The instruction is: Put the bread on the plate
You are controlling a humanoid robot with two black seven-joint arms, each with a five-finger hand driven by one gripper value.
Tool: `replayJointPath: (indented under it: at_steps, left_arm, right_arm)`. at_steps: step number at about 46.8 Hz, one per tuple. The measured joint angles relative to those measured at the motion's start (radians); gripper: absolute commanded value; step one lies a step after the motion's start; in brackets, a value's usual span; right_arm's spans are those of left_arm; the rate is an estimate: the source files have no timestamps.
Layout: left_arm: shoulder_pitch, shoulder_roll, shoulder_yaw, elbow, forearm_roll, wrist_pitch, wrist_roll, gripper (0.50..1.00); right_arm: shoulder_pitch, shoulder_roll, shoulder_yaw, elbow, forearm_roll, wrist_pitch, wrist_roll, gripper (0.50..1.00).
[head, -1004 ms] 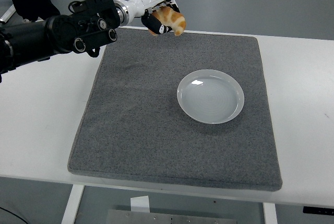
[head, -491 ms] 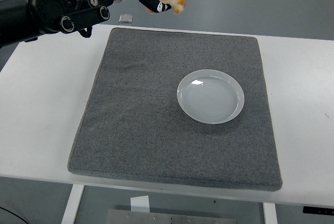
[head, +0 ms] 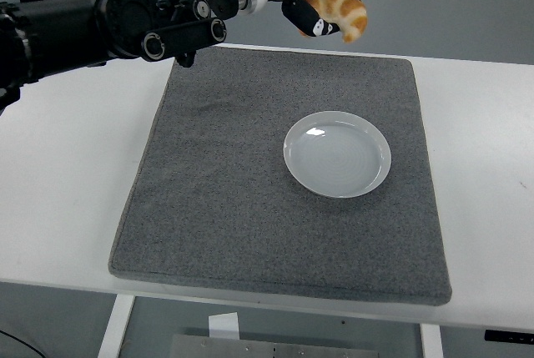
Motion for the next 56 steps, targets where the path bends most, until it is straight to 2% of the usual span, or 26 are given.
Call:
replayJointPath:
  at_steps: [24, 56]
  left_arm:
    - [0.036, -0.136, 0.005, 0.006, 0.026, -0.005, -0.019, 0.5]
    - [0.183, -0.139, 0.047, 0.017, 0.133, -0.005, -0.028, 0.5]
  right_arm:
    - [0.0, 0.0, 0.0, 0.0, 0.0, 0.0, 0.0, 0.952]
    - [0.0, 0.0, 0.0, 0.0, 0.0, 0.0, 0.0, 0.952]
